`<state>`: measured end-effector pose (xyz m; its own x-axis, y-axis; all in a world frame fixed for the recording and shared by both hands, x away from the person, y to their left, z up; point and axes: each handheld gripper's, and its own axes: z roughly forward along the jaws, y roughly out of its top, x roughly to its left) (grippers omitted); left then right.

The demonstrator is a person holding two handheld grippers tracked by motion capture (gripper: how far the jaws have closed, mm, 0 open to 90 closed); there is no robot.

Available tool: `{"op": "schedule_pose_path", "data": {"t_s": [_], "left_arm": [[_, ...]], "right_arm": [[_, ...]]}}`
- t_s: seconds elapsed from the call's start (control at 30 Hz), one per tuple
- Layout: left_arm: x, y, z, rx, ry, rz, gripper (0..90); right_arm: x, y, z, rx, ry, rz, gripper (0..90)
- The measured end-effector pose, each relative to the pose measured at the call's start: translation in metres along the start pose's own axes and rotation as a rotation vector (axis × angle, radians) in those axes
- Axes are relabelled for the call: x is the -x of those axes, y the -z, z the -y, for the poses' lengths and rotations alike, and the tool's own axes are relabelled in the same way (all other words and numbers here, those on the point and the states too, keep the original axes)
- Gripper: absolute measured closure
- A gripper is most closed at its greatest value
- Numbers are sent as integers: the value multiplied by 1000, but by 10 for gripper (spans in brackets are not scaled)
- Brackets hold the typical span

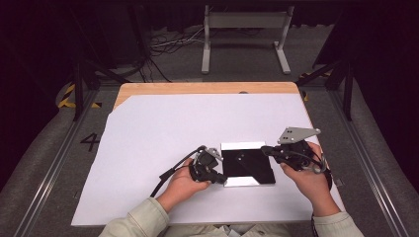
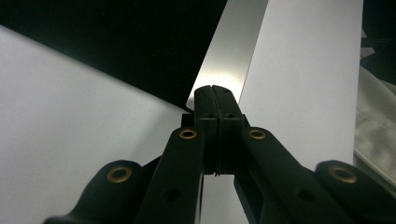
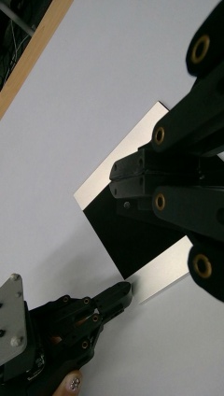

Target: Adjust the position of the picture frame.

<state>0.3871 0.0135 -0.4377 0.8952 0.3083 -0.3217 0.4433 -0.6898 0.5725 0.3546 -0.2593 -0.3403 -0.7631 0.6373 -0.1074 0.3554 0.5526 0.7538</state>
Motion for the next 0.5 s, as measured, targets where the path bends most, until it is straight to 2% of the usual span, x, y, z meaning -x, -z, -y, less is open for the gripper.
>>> {"op": "schedule_pose_path", "data": {"t_s": [0.17, 0.27, 0.37, 0.5], "left_arm": [[2, 5, 0, -7, -30, -17, 896], [2, 18, 1, 5, -57, -56, 842], [4, 38, 1, 54, -94, -99, 823], [6, 55, -1, 101, -131, -154, 783]], "right_arm": [[1, 1, 1, -6, -5, -2, 900], [3, 2, 3, -12, -12, -4, 900], [6, 5, 4, -13, -21, -2, 900], [9, 9, 7, -17, -28, -1, 900]]}}
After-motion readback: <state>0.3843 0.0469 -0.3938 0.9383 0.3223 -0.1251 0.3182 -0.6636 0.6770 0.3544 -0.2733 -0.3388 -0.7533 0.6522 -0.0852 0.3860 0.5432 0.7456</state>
